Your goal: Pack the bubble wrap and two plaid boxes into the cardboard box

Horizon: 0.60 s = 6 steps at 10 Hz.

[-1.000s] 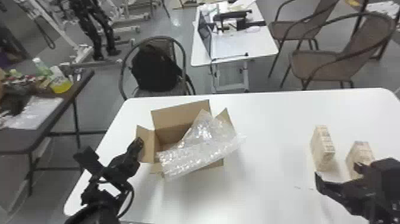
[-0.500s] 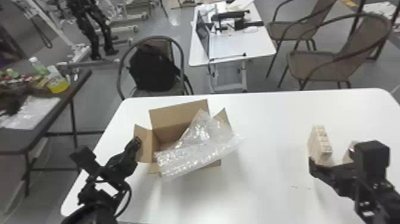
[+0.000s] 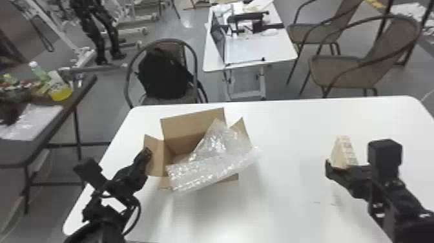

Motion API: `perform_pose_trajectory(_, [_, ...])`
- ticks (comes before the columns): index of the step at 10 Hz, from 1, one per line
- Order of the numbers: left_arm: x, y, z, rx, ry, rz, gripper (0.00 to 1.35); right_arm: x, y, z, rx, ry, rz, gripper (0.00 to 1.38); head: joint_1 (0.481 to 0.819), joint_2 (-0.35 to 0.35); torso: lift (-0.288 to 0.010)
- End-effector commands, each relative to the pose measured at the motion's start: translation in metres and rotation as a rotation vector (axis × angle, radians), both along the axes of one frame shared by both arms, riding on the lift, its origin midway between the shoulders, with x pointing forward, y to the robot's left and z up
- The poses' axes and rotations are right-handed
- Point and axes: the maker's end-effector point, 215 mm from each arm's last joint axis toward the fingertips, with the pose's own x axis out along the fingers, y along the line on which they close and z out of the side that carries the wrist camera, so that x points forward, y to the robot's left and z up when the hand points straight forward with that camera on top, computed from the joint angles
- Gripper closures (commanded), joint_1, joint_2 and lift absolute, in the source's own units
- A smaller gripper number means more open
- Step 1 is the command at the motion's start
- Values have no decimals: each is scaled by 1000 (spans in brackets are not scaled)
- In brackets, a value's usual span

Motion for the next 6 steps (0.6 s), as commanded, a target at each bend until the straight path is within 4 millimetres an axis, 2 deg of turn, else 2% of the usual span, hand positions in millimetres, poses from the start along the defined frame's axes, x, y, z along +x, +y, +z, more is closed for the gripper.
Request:
perform_pose_trajectory(1, [1,-2,0,-2,0,-2,1219,7,5,-3,-1,11,-1,133,695,239,-50])
perform_pose_trajectory(3, [-1,-1,-1,-3,2,-1,1219,9,4,-15,-2,42,-27,165,695,240,-50])
perform_pose_trajectory(4, [0,-2,0,-3,1,-2,1219,9,2,-19,-9,57,-36,381,695,240,-50])
perform_pose_trajectory(5, [0,-2,0,-3,1,-2,1219,10,2,-19,-9,58,-45,786,695,239,-50])
perform_pose_trajectory(6, [0,-2,-1,-3,2,-4,1219,10,2,-19,-8,60,-47,886,695,238,-50])
